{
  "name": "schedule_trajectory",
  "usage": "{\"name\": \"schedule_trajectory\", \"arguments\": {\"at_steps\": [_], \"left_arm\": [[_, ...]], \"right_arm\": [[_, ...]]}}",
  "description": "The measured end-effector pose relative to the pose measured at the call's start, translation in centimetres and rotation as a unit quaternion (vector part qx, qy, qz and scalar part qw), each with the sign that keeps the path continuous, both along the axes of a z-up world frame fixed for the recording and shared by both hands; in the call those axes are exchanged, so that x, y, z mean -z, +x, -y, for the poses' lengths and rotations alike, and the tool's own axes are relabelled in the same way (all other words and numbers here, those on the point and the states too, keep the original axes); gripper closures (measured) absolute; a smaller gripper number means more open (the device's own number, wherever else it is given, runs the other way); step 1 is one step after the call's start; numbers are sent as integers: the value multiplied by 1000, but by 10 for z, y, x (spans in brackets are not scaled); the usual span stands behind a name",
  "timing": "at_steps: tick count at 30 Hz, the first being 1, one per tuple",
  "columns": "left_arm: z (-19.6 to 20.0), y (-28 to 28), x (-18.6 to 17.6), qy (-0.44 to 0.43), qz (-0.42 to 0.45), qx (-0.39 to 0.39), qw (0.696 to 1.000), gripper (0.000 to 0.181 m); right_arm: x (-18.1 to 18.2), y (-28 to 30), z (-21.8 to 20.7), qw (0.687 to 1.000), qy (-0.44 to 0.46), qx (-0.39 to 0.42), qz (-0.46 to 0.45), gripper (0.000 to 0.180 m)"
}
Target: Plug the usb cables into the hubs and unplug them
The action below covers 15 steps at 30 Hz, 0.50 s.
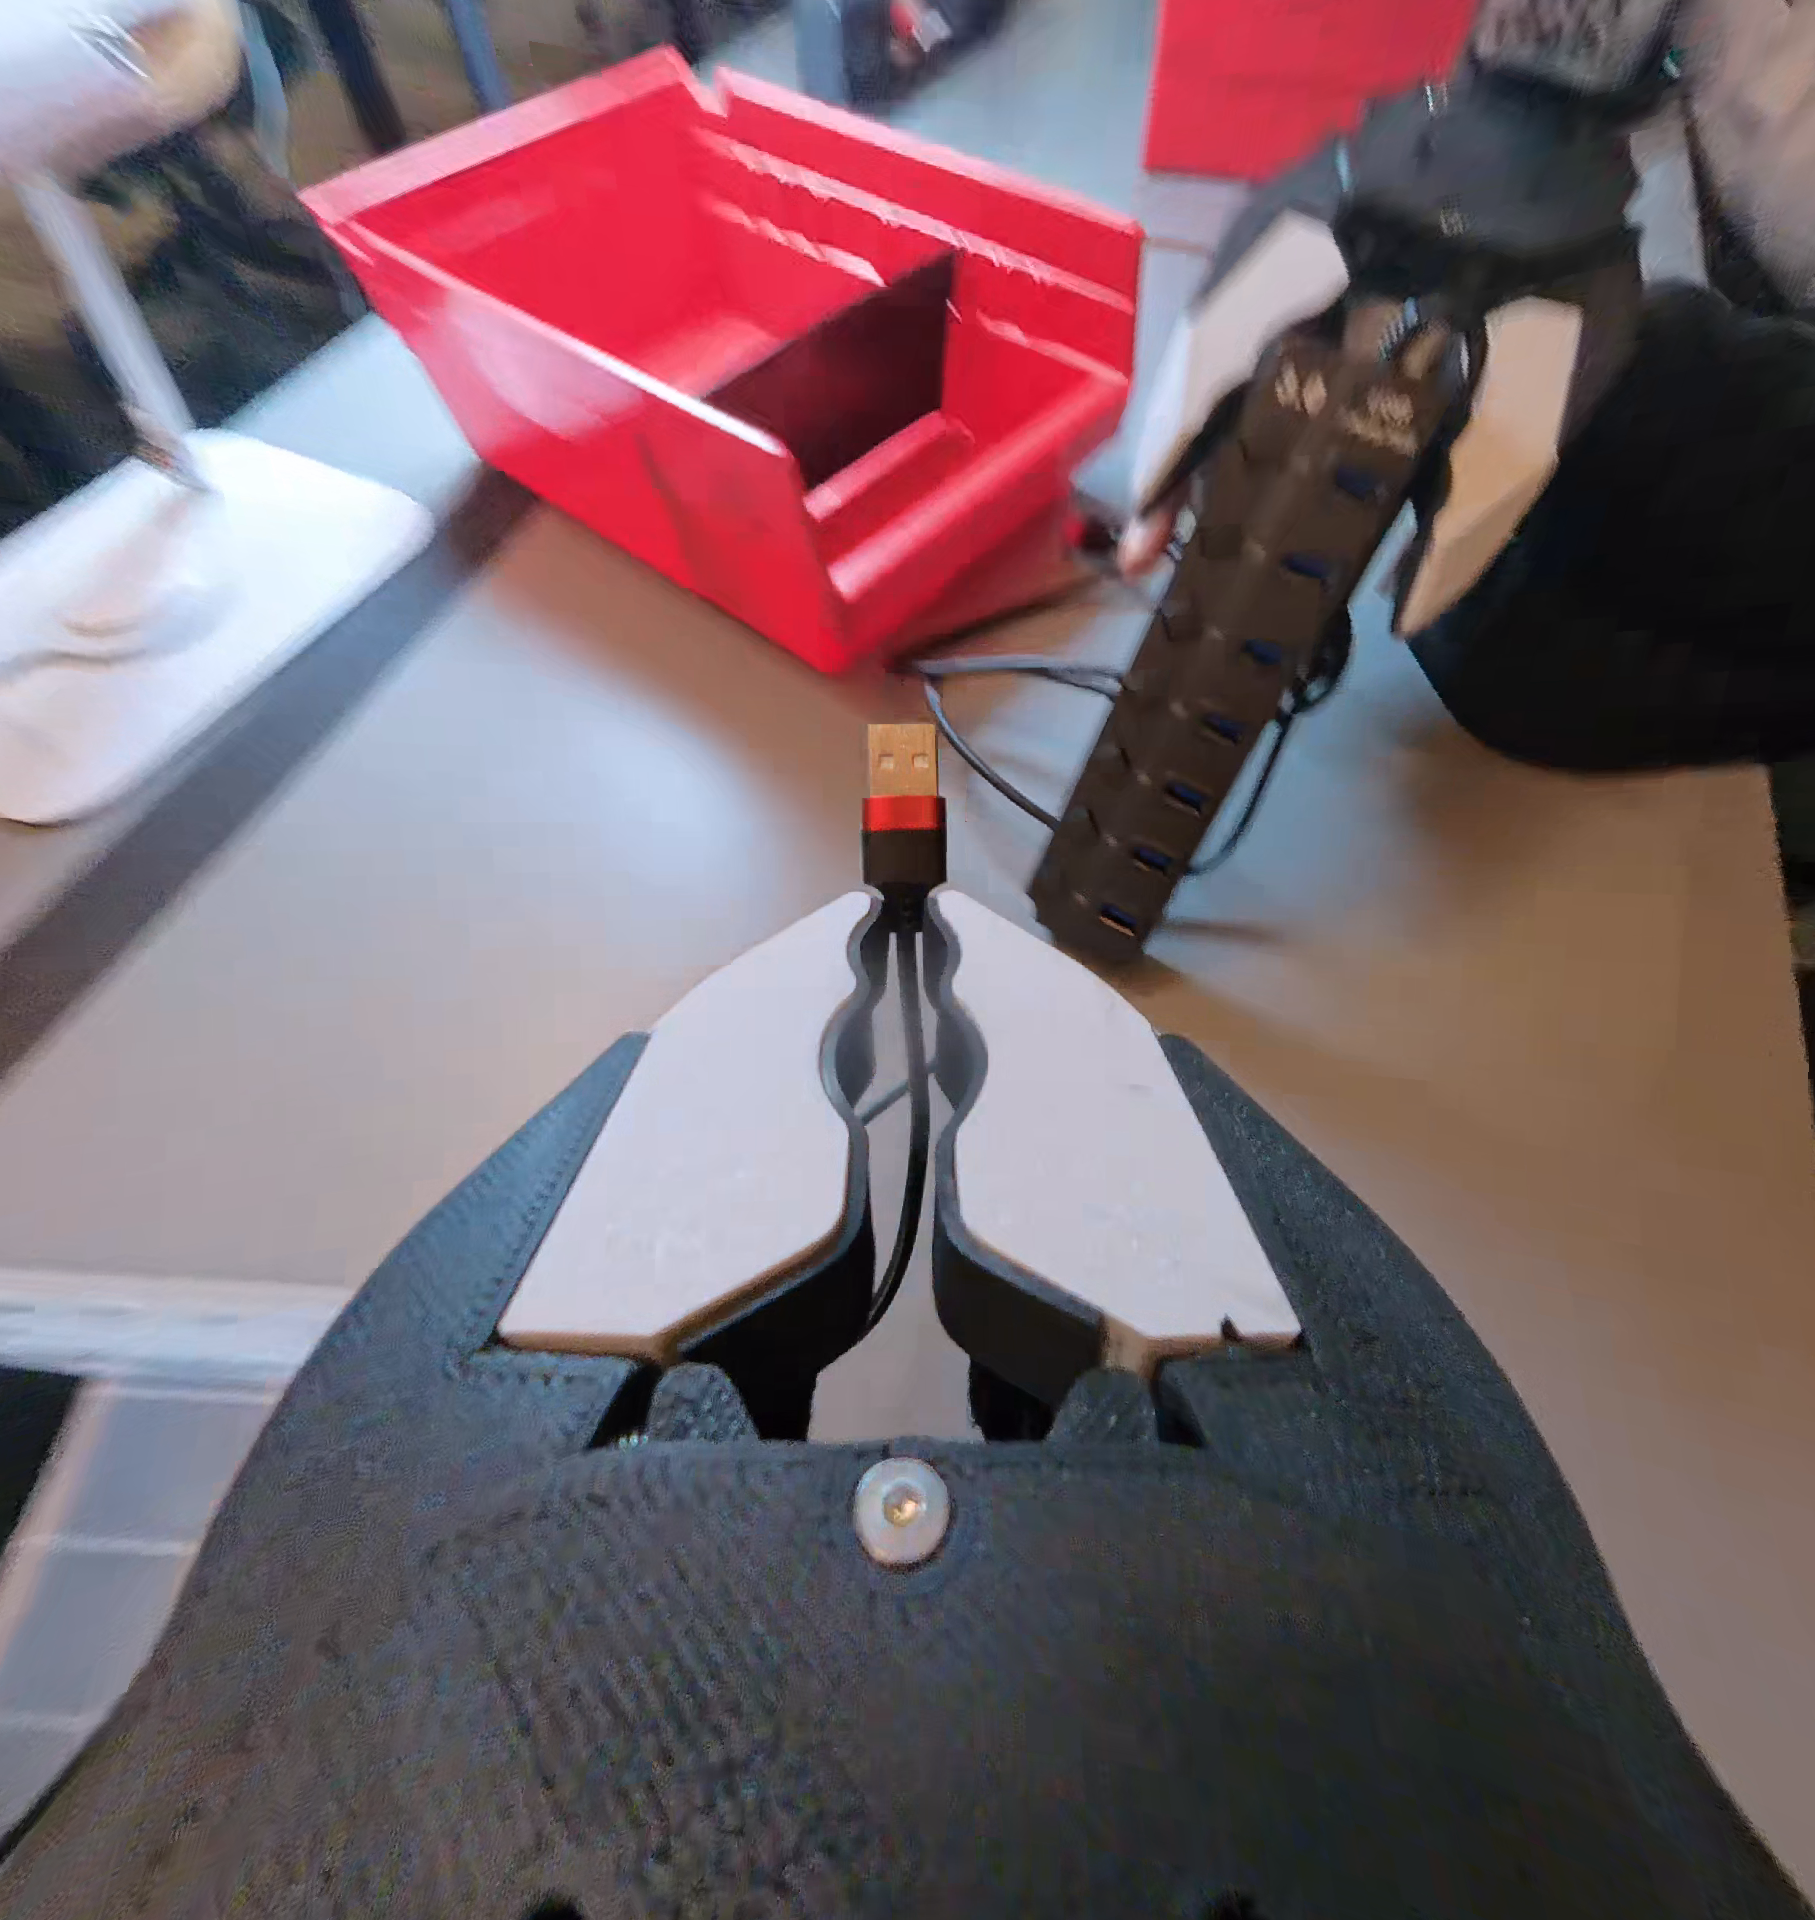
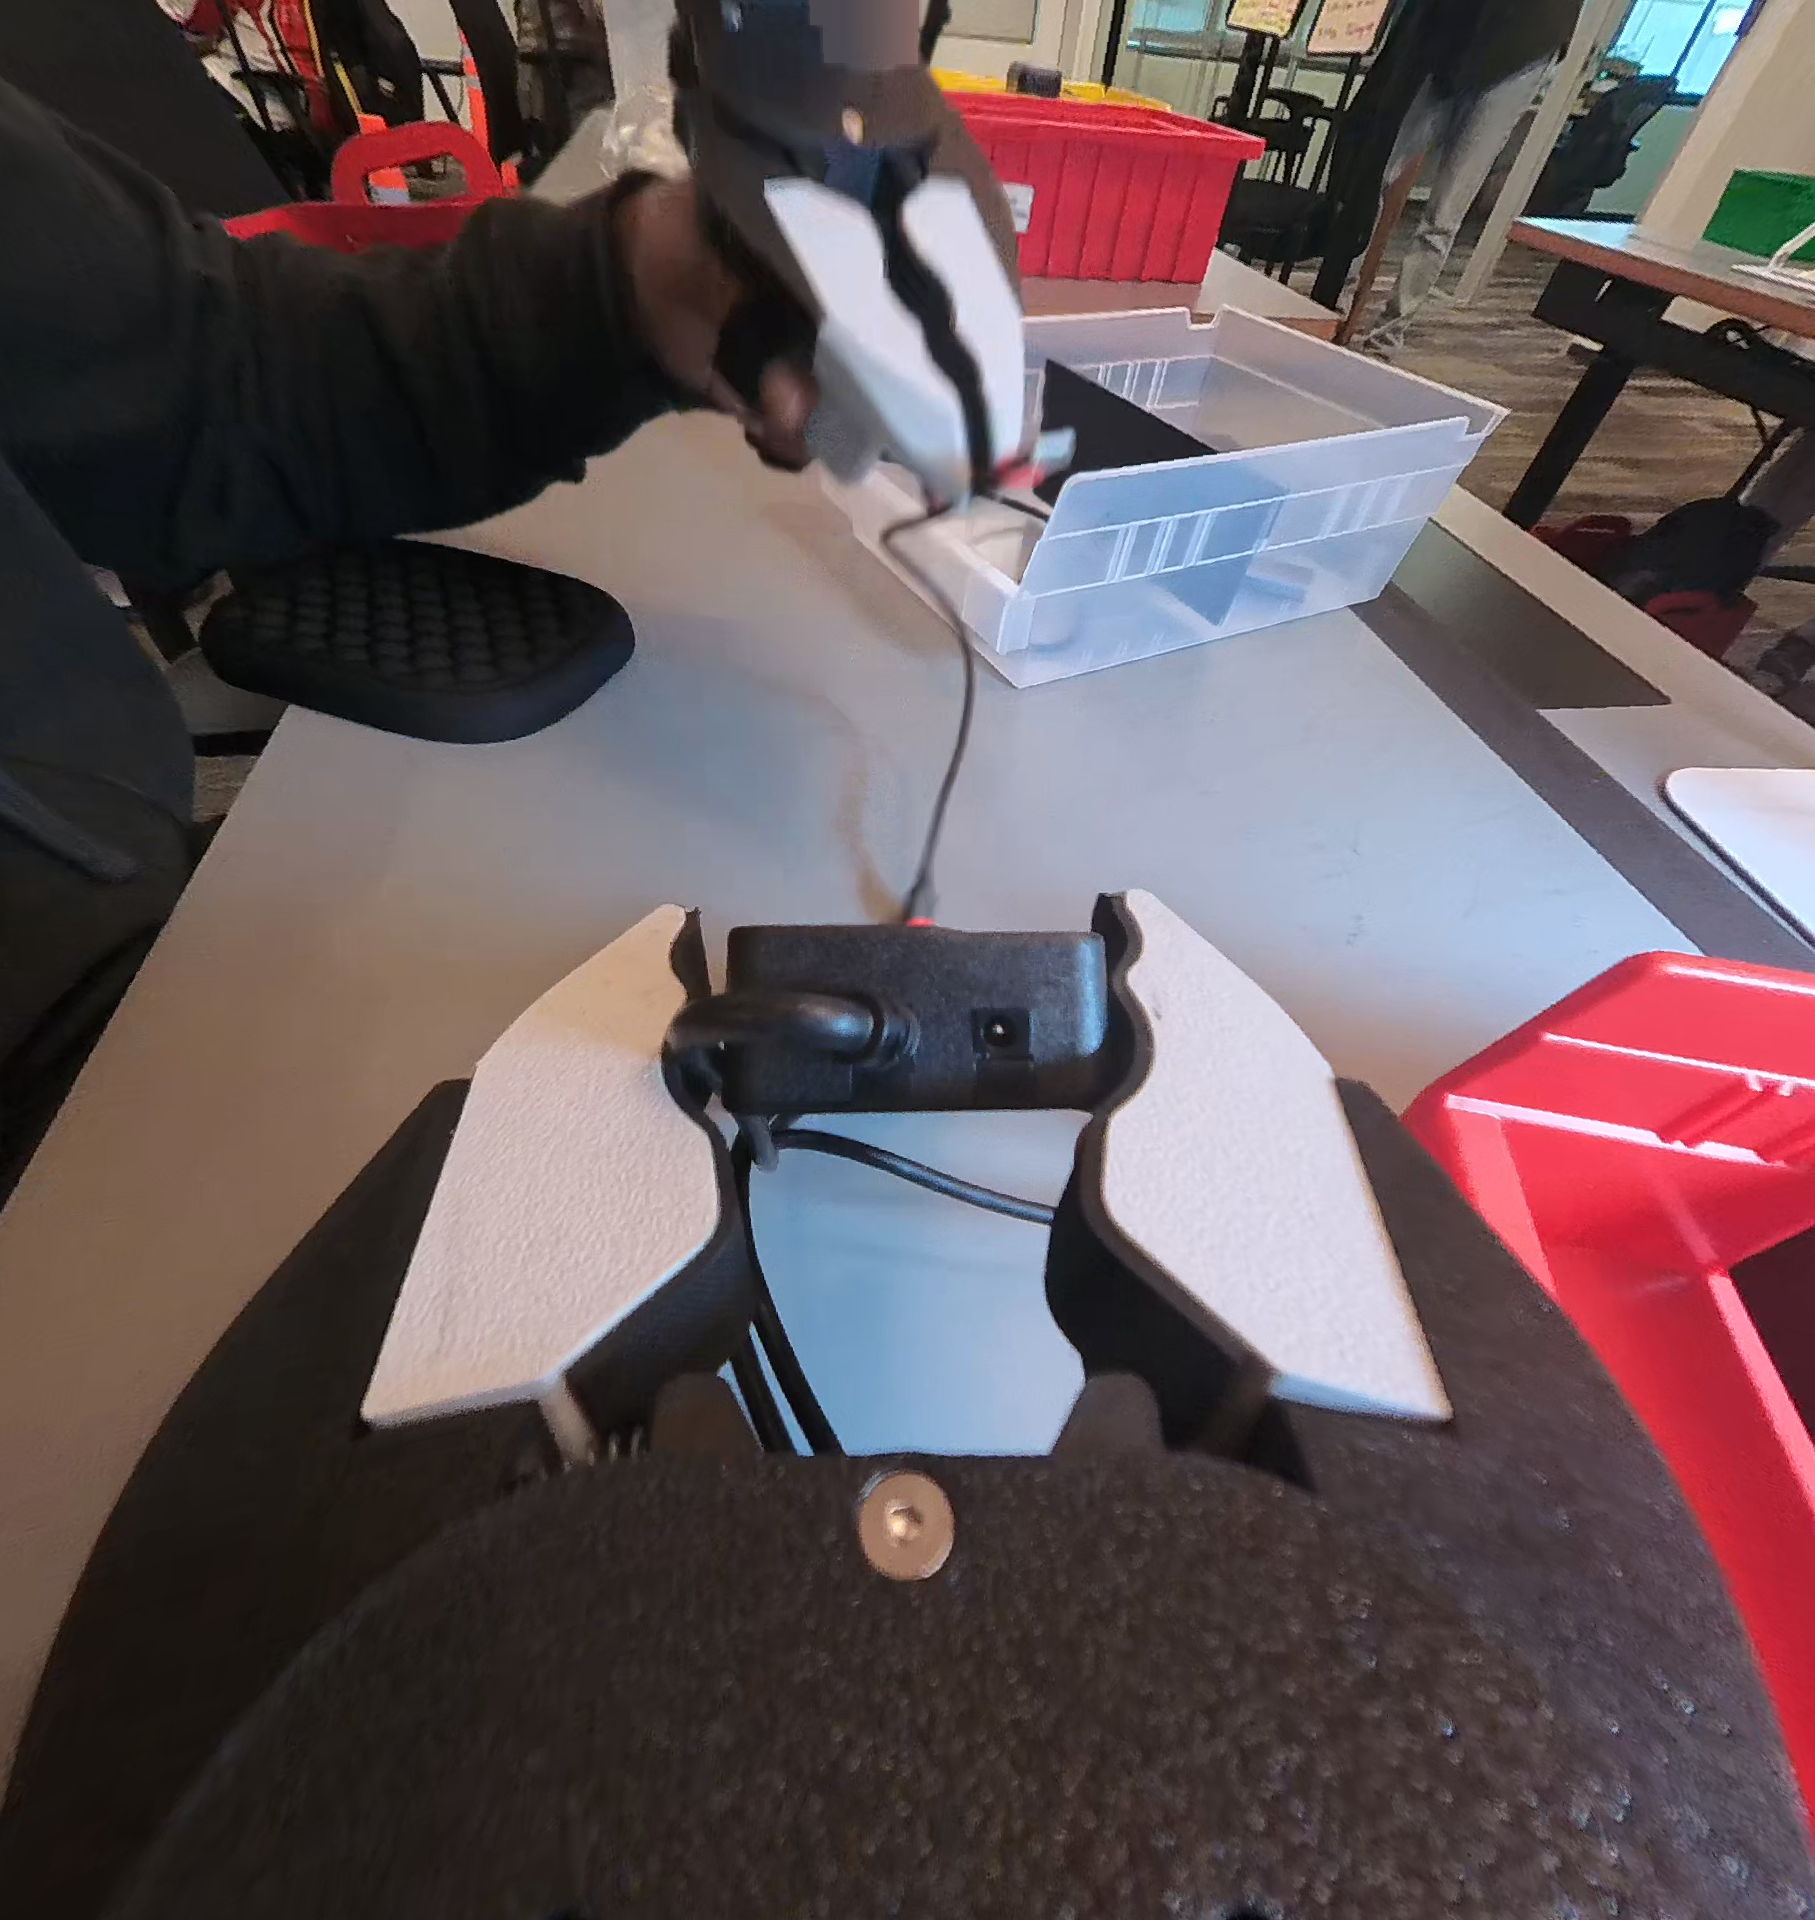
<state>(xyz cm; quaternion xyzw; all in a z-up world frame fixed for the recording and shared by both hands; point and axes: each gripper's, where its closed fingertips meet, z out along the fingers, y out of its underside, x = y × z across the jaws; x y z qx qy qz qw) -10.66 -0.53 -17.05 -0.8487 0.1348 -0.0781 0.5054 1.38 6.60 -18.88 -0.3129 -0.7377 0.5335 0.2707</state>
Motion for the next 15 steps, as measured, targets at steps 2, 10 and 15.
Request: {"name": "schedule_trajectory", "arguments": {"at_steps": [2,10,15], "left_arm": [[3,-8,-24,29,-29,-21,999,175],[14,1,-31,70,-165,-70,981,175],[16,30,51,-25,-201,-57,978,175]], "right_arm": [[-1,0,-1,1000,1,2,-1,109],[-2,0,-4,1000,12,14,-3,109],[-2,0,-4,1000,18,17,-4,109]]}}
